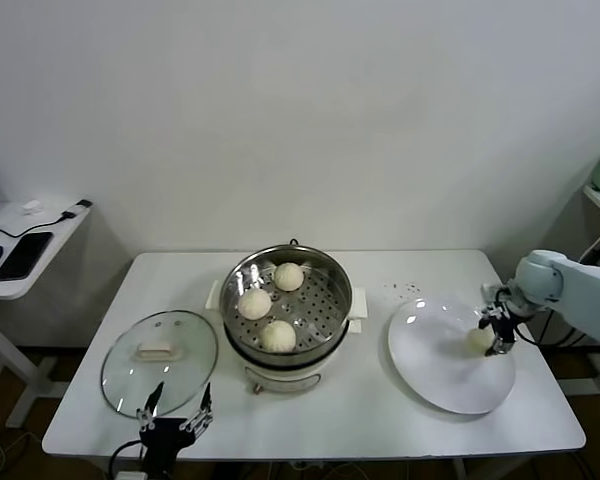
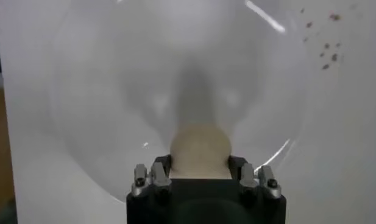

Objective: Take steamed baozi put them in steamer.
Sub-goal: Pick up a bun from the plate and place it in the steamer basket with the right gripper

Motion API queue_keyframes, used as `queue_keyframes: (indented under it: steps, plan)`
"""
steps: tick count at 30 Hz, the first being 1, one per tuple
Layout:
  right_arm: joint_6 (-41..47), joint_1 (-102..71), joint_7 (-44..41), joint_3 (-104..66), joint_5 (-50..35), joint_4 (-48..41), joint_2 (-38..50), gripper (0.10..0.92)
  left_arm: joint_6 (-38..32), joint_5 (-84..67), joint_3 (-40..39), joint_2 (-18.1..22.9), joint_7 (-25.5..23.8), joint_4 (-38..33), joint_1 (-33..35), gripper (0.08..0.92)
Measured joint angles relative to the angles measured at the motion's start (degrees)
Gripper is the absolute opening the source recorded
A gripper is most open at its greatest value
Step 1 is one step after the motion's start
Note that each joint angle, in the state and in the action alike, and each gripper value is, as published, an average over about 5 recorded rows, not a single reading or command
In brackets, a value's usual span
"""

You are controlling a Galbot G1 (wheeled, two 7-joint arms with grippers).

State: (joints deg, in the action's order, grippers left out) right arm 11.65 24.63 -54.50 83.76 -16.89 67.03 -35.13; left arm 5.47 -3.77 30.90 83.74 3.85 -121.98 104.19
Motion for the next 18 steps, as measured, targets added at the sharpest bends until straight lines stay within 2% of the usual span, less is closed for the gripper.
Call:
queue_keyframes:
  steps: [10, 18]
  plan:
    - [4.54, 26.88, 0.4, 14.45, -20.33, 12.15, -7.72, 0.628, 0.1, -0.05, -0.47, -0.51, -0.05, -0.53, -0.25, 0.823]
    - [9.28, 35.73, 3.36, 16.77, -34.3, 16.75, -18.65, 0.628, -0.02, -0.21, -1.28, -0.66, 0.01, -0.4, -0.81, 0.823]
